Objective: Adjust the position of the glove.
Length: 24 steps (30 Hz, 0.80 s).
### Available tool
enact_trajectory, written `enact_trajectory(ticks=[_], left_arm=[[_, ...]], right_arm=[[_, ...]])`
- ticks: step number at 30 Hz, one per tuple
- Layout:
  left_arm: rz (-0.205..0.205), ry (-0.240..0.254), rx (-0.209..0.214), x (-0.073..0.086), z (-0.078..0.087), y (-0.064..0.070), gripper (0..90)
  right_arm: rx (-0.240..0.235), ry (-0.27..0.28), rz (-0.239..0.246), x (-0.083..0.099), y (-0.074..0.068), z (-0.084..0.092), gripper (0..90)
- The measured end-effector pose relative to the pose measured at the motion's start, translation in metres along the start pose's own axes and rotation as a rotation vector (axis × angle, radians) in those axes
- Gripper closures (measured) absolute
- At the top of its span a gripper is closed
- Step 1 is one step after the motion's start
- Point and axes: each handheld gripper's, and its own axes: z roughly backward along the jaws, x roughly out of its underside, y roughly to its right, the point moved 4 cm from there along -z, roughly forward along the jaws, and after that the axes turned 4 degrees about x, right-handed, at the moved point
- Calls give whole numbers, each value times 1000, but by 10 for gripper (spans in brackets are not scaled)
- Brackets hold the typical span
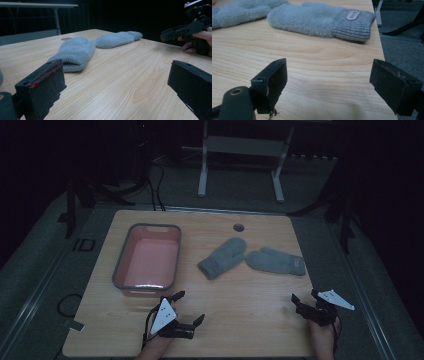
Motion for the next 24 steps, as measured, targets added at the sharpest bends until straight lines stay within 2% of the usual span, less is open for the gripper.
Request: enact_trajectory(ticks=[2, 3, 6, 8, 13, 15, 21, 24], left_arm=[[1, 2, -1, 0, 0, 0, 14], [0, 3, -1, 0, 0, 0, 14], [-3, 1, -2, 0, 0, 0, 14], [-8, 0, -2, 0, 0, 0, 14], [-16, 3, -4, 0, 0, 1, 14], [-18, 6, -7, 0, 0, 1, 14], [-24, 7, -13, 0, 1, 2, 14], [-21, 10, -12, 0, 1, 2, 14]], right_arm=[[-19, -1, 10, -2, -1, 0, 143], [-61, -22, 10, -7, -2, 0, 143], [-52, -27, 18, -12, -1, 0, 143], [-86, -42, 19, -20, -2, -3, 143], [-89, -63, 25, -36, -6, -7, 142], [-105, -68, 27, -45, -8, -10, 139], [-134, -45, 80, -70, -18, -18, 138], [-160, -38, 90, -81, -25, -22, 138]])
